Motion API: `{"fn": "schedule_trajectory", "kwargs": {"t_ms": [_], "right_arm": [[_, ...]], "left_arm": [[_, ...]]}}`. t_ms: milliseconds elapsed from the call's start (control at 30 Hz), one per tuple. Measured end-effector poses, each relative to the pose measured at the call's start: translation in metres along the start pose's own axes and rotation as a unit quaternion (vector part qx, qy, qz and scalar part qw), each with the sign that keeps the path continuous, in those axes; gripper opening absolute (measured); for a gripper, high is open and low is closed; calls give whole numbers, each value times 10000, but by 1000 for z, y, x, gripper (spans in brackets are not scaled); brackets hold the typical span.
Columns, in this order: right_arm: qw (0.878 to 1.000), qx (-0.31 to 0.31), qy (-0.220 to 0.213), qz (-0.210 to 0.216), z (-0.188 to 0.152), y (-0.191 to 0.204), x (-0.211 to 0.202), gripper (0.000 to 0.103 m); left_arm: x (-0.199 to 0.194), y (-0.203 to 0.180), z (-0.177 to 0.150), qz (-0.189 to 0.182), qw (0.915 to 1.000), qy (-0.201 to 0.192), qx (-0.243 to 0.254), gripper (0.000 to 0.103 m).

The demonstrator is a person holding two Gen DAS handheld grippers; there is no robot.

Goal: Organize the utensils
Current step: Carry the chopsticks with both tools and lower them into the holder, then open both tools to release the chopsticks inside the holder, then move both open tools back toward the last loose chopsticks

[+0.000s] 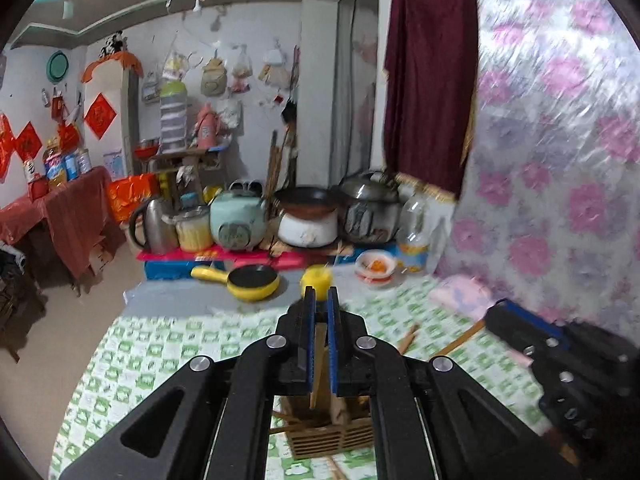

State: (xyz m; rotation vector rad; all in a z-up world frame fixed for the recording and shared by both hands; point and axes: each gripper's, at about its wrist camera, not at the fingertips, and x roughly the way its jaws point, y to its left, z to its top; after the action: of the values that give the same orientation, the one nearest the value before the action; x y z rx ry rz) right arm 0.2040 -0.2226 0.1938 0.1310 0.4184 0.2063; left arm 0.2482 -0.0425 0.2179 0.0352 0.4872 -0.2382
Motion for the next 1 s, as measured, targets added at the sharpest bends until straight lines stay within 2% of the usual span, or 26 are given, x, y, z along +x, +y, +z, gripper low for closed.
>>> {"fn": "schedule_trajectory", "kwargs": {"t_ms": [67, 100, 133, 233, 267, 300, 367, 400, 433, 567, 633, 800, 1000], "right_arm": [[9993, -17, 358, -103, -18, -3, 26, 6], [9982, -31, 595, -71, -26, -5, 37, 7], [9973, -22, 727, -49, -30, -8, 43, 10], [9977, 89, 668, -95, -36, -17, 36, 12], [9981, 106, 605, -87, -35, -18, 30, 13], [9984, 129, 538, -84, -34, -19, 24, 17], [9992, 143, 343, -124, -32, -20, 5, 26], [9995, 130, 270, -137, -32, -19, -2, 37], [9997, 93, 145, -174, -33, -18, -15, 48], [9997, -38, -90, -234, -46, -11, -47, 70], [9996, -18, -136, -238, -56, -11, -60, 84], [9996, 231, -132, -138, -87, -17, -83, 95], [9977, 586, 341, -28, -135, -25, -70, 96]], "left_arm": [[27, 5, -21, 44, 9993, 372, -45, 6], [40, 10, -32, -61, 9976, 675, -170, 6], [45, 16, -39, -124, 9961, 820, -285, 6], [43, 27, -51, -197, 9944, 955, -402, 14], [38, 30, -52, -254, 9945, 934, -393, 25], [31, 32, -52, -201, 9951, 889, -395, 51], [14, 35, -53, 91, 9970, 646, -426, 81], [5, 38, -54, 162, 9975, 537, -426, 85], [-5, 37, -55, 185, 9982, 423, -380, 86], [-37, 35, -66, 157, 9987, 392, -298, 91], [-48, 36, -75, 214, 9986, 392, -273, 94], [-73, 36, -116, 372, 9977, 530, -221, 97], [-63, 38, -181, 294, 9921, 1171, -328, 97]]}}
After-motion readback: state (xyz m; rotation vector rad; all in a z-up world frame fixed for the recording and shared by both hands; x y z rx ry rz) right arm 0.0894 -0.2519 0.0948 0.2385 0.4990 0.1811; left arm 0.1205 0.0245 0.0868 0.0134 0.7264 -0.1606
